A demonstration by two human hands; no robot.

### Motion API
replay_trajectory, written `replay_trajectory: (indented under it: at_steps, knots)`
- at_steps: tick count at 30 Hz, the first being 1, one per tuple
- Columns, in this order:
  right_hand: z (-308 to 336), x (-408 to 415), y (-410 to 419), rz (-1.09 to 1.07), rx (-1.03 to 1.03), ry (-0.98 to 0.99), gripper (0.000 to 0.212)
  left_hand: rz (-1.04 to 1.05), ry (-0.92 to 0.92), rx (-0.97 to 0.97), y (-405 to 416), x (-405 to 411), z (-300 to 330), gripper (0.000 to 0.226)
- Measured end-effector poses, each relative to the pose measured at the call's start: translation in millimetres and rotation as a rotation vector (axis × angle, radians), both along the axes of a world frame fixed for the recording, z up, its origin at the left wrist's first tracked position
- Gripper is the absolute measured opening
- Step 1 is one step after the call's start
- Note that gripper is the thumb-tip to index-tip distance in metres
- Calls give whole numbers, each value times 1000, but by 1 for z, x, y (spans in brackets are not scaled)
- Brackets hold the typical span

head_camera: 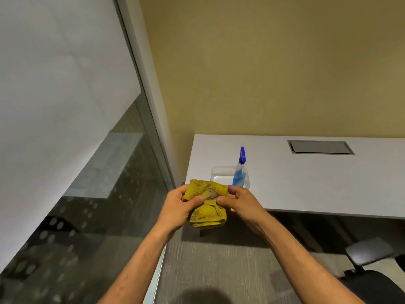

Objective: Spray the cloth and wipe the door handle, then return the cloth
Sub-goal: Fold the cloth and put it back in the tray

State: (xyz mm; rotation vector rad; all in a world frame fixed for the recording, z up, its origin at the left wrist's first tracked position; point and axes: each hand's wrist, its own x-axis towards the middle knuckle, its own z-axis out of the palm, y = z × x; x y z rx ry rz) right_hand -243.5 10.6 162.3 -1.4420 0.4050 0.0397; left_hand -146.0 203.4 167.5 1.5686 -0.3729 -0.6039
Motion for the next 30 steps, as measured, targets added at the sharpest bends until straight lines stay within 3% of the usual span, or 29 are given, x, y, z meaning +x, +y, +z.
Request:
replay_trajectory:
  at_steps: [4,6,9,14,18,20,23,25,27,30]
  knots:
    - [-22,34,-31,-115,-30,163,58,111,-362,163,-30,26,-16,40]
    - [-34,52,-49,-138,280,245,63,84,-559,246,-46,36,-23,47]
    - [-45,78,-75,-102,699,220,51,-51,-752,333,-72,47,-33,53]
    - [-60,122,-116,-115,554,148,37,-137,-1024,437,-119,64,-48,53]
    - [-73,152,-149,-84,442,158,39,-106,-1064,608,-147,82,-55,68]
    - [-79,161,-157,-88,354,164,42,17,-845,618,-157,85,-62,71]
    - [-91,166,-166,-92,262,170,46,392,-99,442,-170,89,-73,70]
    - [-97,172,-171,-68,191,186,48,491,300,234,-177,97,-89,58]
    - [-101,180,-174,-21,103,206,47,504,524,52,-186,104,-103,43]
    - [-108,190,-174,47,-60,168,44,531,587,-41,-200,116,-118,32]
